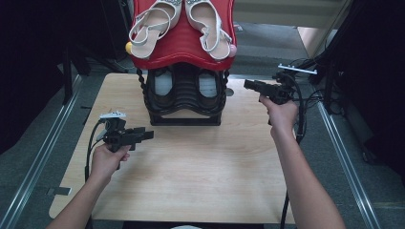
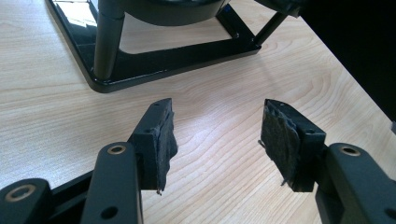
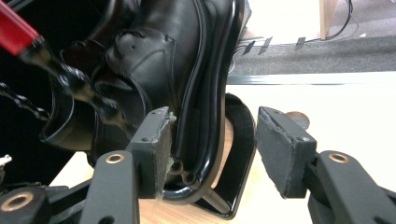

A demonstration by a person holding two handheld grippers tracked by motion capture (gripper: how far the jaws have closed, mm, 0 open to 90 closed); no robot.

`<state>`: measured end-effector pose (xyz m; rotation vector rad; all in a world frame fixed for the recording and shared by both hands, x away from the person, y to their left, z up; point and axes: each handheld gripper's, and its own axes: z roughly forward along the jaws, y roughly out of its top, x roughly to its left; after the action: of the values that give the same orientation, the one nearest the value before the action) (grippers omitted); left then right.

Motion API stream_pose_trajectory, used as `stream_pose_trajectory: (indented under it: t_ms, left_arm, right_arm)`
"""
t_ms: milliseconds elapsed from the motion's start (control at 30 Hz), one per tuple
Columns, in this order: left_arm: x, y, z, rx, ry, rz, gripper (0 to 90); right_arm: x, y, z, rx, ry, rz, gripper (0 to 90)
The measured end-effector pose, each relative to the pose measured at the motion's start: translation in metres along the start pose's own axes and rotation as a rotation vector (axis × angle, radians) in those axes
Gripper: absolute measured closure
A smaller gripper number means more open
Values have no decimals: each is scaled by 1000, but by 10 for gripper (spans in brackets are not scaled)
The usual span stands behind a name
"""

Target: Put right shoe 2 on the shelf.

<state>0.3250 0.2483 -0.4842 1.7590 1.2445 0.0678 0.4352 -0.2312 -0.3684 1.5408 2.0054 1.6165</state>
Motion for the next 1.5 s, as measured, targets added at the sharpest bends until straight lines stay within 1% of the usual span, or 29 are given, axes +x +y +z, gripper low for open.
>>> stream_pose_trajectory:
  t_ms: [167,267,300,400,500,667,733,867,933,1033,1100,1200,1300,1400,1500]
  left_arm:
    - [0,0,0,3,-1,0,446]
    - [0,0,0,-1,1,1,445]
    - [1,0,-1,3,-1,-1,444]
    - [1,0,-1,3,0,-2,444]
    - [1,0,-1,3,-1,-3,443]
    - [1,0,-1,0,2,-2,442]
    - [1,0,-1,0,1,-2,440]
    - [1,0,-1,5,-1,-2,439]
    - [0,0,-1,4,-1,-2,439]
    - [1,0,-1,2,0,1,439]
    - [1,0,-1,1,1,-3,438]
    - [0,0,-1,2,1,0,438]
    - [0,0,-1,4,0,-1,438]
    - [0,0,0,3,-1,-3,437]
    - [0,0,0,1,-3,-2,431]
  right_arm:
    - [-5,-15,2,9,3,0,467]
    - [-7,-25,2,19,9,9,467]
    - [-8,-29,2,18,11,4,467]
    - [-9,-38,1,26,4,-4,466]
    - [-10,-47,1,37,10,4,466]
    - [-10,-61,0,51,5,-13,466]
    - [-11,-66,0,51,15,-3,466]
    - [-10,-77,-2,60,18,-13,466]
    - [-9,-82,-3,68,22,-6,466]
    - [-7,-91,-4,72,26,-18,466]
    - [-7,-97,-3,82,31,-14,466]
    - [-7,-104,-3,79,42,-4,467]
    - [-6,-111,-3,86,38,-16,466]
    - [-5,-119,-3,92,49,-12,461]
    - [-3,-128,-3,101,52,-24,459]
